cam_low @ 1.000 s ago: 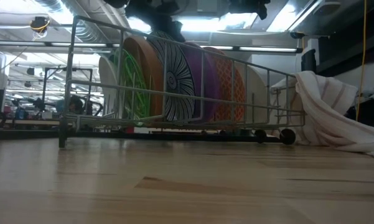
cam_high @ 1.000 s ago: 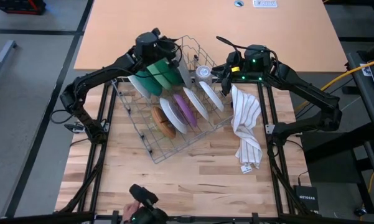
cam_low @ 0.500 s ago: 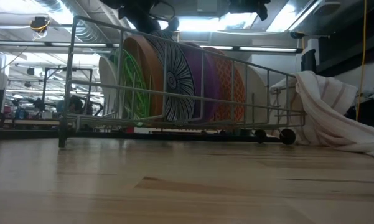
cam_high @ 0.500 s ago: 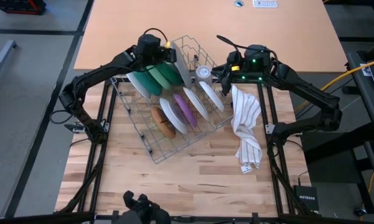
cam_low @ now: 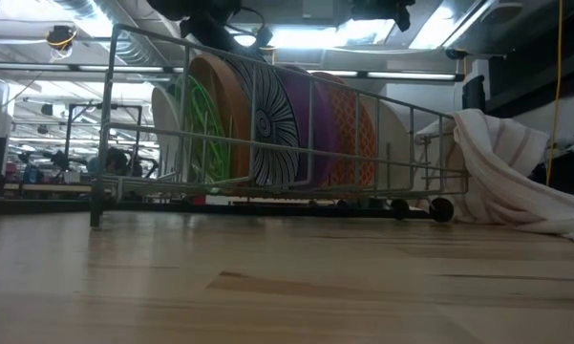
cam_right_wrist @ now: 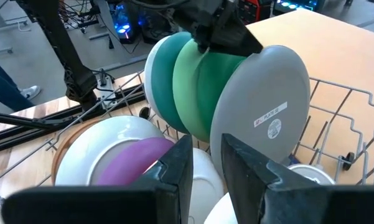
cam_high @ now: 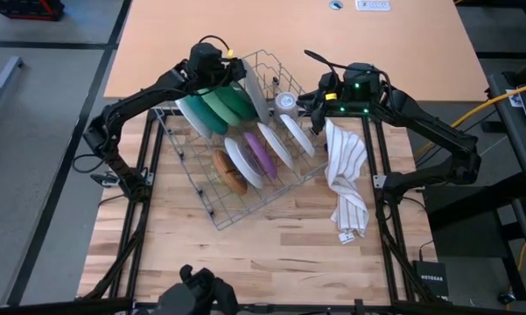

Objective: Sort dishes
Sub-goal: Put the grey plate into the dish rack

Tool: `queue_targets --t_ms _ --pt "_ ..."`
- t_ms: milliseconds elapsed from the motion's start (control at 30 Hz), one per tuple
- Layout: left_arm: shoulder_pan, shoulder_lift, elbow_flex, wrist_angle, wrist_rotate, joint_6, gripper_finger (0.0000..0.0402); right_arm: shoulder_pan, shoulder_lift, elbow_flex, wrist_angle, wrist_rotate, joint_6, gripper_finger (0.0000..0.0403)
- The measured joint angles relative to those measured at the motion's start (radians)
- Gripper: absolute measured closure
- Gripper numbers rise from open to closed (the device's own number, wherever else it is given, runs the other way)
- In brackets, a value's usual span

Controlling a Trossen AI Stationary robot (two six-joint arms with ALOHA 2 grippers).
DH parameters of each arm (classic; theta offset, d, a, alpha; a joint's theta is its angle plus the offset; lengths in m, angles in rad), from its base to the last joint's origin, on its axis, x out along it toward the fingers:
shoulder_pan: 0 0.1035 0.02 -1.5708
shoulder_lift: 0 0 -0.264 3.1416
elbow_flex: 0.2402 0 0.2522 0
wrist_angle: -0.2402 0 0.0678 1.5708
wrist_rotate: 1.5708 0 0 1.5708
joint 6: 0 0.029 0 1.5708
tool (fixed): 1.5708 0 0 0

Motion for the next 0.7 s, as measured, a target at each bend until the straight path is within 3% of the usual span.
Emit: queue_targets --t_ms 400,700 --pt "0.008 0.054 0.0 0.064 0.059 -0.062 0.0275 0.0 0.0 0.0 -0.005 -0.006 -0.001 0.0316" --pt "0.008 0.058 0.0 0.087 0.033 -0.081 0.0378 0.0 0.0 0.0 -0.007 -0.006 -0.001 0.0316"
